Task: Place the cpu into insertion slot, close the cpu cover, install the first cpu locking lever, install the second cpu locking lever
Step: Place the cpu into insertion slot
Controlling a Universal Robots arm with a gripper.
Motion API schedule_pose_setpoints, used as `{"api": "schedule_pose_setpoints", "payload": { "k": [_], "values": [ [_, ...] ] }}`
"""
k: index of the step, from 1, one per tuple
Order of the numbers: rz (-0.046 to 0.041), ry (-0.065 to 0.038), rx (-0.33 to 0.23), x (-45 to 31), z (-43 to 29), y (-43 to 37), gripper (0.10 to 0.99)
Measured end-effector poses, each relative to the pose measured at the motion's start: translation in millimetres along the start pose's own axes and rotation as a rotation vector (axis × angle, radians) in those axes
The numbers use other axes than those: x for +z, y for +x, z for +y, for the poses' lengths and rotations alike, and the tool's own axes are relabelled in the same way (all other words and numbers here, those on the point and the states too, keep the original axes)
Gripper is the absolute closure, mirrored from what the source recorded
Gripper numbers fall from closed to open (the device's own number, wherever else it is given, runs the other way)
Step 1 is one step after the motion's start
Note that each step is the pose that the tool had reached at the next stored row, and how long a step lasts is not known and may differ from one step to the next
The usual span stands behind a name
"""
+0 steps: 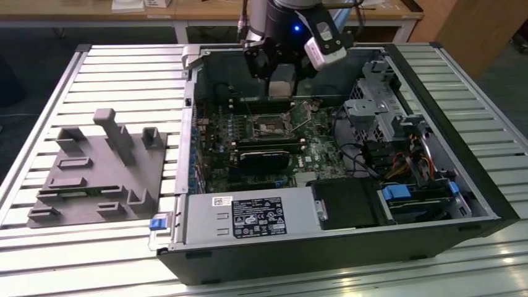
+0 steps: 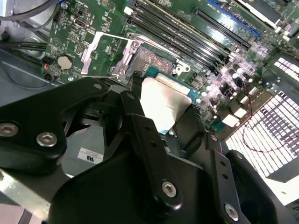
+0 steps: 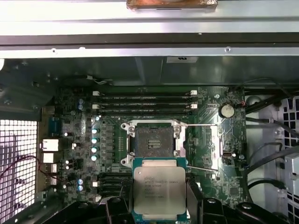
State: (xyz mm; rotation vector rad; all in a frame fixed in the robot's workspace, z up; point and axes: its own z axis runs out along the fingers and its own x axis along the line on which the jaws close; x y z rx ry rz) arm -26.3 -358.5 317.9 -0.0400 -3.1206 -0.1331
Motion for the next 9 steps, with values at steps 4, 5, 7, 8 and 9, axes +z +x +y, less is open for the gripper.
{"api": "schedule_pose_setpoints", "payload": {
  "k": [4, 5, 7, 8, 9],
  "values": [
    [-0.0001, 0.002, 0.000, 7.3, -0.1, 0.0, 0.545],
    [-0.0001, 0.003, 0.000, 9.1, 0.1, 0.1, 0.545],
    [-0.0001, 0.004, 0.000, 12.7, 0.4, 0.0, 0.545],
    [0.0000, 0.005, 0.000, 14.7, 0.5, 0.0, 0.545],
    [-0.0001, 0.005, 0.000, 16.5, 0.5, 0.0, 0.545]
  ]
}}
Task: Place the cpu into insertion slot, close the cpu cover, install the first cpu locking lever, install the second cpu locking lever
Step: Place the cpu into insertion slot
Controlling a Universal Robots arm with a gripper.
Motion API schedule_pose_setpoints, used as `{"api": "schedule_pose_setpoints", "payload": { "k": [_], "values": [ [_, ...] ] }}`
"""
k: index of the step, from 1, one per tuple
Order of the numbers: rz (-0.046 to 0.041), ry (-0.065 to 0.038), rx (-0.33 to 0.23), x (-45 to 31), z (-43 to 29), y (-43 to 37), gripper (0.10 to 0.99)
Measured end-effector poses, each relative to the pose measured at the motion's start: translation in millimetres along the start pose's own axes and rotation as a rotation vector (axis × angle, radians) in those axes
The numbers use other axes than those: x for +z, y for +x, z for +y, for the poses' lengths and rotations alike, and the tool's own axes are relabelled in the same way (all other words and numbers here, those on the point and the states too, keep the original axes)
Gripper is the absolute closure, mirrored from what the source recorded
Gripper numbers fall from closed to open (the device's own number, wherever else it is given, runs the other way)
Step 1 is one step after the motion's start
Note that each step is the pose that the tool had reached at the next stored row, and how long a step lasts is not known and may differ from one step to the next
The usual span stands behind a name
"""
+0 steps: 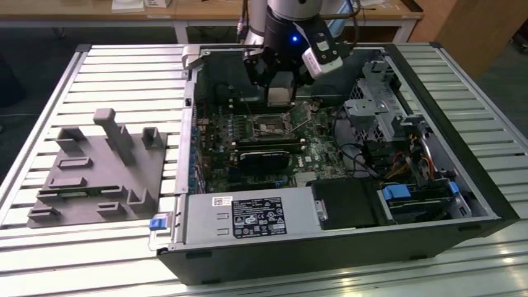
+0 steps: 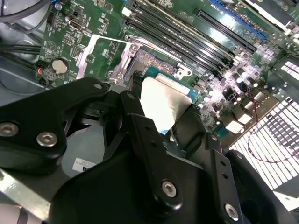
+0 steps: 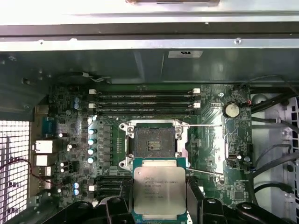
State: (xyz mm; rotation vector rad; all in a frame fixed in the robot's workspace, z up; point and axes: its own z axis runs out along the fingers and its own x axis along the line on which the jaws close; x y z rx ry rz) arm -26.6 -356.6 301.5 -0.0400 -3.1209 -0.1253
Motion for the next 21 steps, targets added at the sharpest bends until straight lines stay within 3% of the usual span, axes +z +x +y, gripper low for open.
{"api": "schedule_pose_setpoints", "payload": {
  "k": [21],
  "values": [
    [-0.0001, 0.001, 0.000, 38.8, 7.1, 0.3, 0.545]
  ]
}}
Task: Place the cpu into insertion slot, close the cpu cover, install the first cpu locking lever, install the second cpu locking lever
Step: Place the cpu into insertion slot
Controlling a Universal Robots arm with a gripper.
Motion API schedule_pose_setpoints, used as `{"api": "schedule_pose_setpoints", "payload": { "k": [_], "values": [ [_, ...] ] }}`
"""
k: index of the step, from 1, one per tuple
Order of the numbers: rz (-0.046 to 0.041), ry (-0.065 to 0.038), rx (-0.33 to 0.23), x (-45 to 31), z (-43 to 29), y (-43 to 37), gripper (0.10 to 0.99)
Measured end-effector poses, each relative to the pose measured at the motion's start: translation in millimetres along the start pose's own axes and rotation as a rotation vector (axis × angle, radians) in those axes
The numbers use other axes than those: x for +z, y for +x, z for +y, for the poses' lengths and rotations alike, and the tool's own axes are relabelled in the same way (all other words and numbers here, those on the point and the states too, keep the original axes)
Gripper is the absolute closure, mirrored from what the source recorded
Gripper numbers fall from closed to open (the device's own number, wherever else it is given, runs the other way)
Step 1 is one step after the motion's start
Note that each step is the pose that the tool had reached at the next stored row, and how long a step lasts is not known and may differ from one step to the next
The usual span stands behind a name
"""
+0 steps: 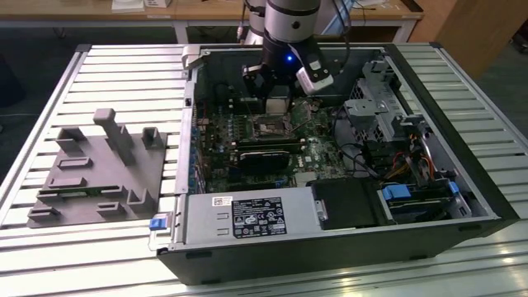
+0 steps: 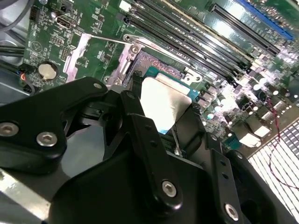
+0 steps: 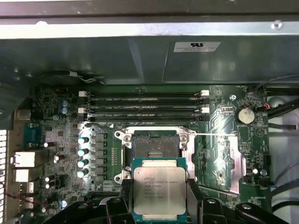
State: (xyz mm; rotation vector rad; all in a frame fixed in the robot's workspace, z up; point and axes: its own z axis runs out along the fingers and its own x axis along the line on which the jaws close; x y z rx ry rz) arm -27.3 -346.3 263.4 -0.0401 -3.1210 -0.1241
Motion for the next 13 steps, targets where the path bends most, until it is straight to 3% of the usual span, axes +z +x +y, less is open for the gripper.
{"api": "schedule_pose_setpoints", "payload": {
  "k": [8, 13],
  "values": [
    [0.0000, 0.000, 0.000, 14.0, 2.8, -0.2, 0.545],
    [0.0001, 0.000, 0.000, 15.6, 2.9, -0.2, 0.545]
  ]
}}
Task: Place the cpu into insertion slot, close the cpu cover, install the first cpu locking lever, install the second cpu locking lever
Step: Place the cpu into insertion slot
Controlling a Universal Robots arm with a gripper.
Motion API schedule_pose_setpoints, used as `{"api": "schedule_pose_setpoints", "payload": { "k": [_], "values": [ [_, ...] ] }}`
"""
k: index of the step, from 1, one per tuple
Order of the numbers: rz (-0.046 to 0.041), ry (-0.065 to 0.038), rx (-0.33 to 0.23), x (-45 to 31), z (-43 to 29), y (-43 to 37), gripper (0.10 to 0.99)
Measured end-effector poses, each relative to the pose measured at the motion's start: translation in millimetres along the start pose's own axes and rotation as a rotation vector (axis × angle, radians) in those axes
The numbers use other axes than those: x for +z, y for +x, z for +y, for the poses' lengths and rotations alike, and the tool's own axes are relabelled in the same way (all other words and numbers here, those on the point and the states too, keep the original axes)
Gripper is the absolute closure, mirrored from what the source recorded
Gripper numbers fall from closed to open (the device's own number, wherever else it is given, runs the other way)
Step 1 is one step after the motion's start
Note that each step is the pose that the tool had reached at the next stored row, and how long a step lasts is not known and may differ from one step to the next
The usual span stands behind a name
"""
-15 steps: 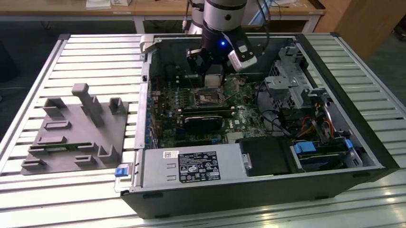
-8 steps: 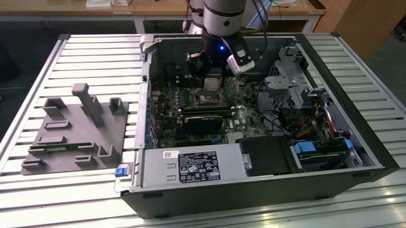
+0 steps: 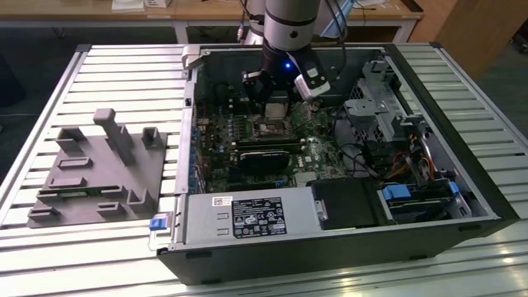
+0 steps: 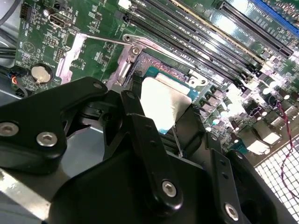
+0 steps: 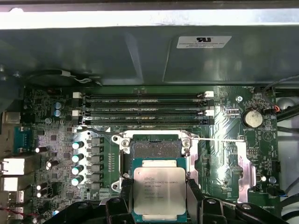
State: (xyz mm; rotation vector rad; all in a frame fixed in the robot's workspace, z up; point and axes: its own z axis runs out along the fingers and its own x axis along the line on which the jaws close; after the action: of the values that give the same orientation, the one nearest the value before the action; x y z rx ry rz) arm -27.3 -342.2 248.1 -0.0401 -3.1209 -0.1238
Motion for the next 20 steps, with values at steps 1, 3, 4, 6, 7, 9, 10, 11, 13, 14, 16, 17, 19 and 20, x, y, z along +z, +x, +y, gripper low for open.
{"api": "schedule_pose_setpoints", "payload": {
  "k": [1, 3, 4, 6, 7, 9, 10, 11, 13, 14, 16, 17, 19, 20],
  "values": [
    [0.0000, 0.000, 0.000, 0.0, 0.0, 0.0, 0.545],
    [-0.0001, 0.000, 0.000, 0.1, 0.0, 0.0, 0.545],
    [-0.0004, 0.000, 0.004, 0.1, 0.0, 0.0, 0.545],
    [-0.0021, -0.001, 0.025, 0.3, 0.0, 0.0, 0.545],
    [-0.0033, -0.001, 0.041, 0.3, 0.0, 0.0, 0.545],
    [-0.0060, -0.002, 0.075, 0.5, 0.0, 0.0, 0.545],
    [-0.0075, -0.002, 0.093, 0.6, 0.0, 0.0, 0.545],
    [-0.0089, -0.002, 0.111, 0.7, 0.0, 0.0, 0.545],
    [-0.0118, -0.003, 0.147, 0.9, -0.1, 0.0, 0.545],
    [-0.0131, -0.003, 0.165, 1.1, -0.1, 0.0, 0.545],
    [-0.0160, -0.004, 0.201, 1.3, -0.1, 0.0, 0.545],
    [-0.0175, -0.004, 0.220, 1.5, -0.1, 0.0, 0.545],
    [-0.0204, -0.005, 0.256, 1.8, -0.1, 0.0, 0.545],
    [-0.0218, -0.005, 0.274, 1.9, -0.1, 0.0, 0.545]
  ]
}}
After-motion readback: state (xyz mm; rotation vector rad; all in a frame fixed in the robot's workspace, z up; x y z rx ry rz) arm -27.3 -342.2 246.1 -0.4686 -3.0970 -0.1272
